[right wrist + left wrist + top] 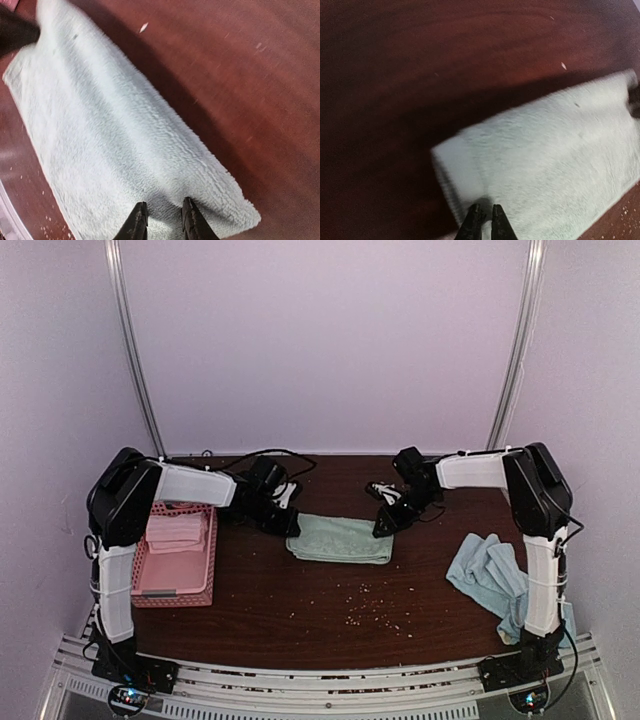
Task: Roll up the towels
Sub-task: Rotate the towel at the center of the board.
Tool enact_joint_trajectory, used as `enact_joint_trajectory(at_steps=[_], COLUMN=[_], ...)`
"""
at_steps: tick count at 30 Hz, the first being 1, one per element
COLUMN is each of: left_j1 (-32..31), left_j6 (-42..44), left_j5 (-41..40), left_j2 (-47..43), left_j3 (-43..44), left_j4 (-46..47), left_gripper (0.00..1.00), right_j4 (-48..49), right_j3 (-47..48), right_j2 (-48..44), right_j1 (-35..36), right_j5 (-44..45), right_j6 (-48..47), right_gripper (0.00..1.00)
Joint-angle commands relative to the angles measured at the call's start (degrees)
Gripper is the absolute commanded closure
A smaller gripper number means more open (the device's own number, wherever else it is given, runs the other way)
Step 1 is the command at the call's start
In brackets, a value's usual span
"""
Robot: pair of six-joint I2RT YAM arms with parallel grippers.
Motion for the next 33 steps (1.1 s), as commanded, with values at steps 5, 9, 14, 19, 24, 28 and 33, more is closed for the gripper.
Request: enact_joint_trajectory(at_steps=[5,9,14,19,24,28,33], left_j1=[2.87,2.65,1.34,-0.04,-0.29,-0.33,-0.25], left_j6=[8.57,6.31,3.31,2.28,0.46,0.37,1.12], left_j5=[2.97,6.23,8.06,7.16,7.73,7.51,6.67], left_j2=[0.47,-0.95,2.11,7.0,11.3,15.49,20.1], left_j3=[12.52,12.65,14.0,16.01,14.77,16.86,22.63], left_j4=[-4.4,-2.61,0.92,1.7,4.89,5.28,5.02], left_gripper=[0.89,0.89,0.89,0.91,0.91,0.91,0.91], right_j4=[-15.16,-14.96,-12.54,-12.57,-9.86,-7.62,-8.57], right_j3=[-0.66,5.32,10.19,10.57,4.16,-2.04,-6.62], right_j2=[-7.77,-8.92,-4.82,-1.73,-2.31,-2.55,-3.15], right_j1=[2.13,0.83,0.61,0.65,0.54,0.6,2.12], right_j5=[-11.09,-8.69,-4.5,-4.77,1.86,6.29,2.52], right_j6=[-7.42,-7.88,-7.63,-7.84,-9.5,-9.86,-11.21], right_gripper=[0.7,0.68,0.68,0.71,0.71,0.72,0.73])
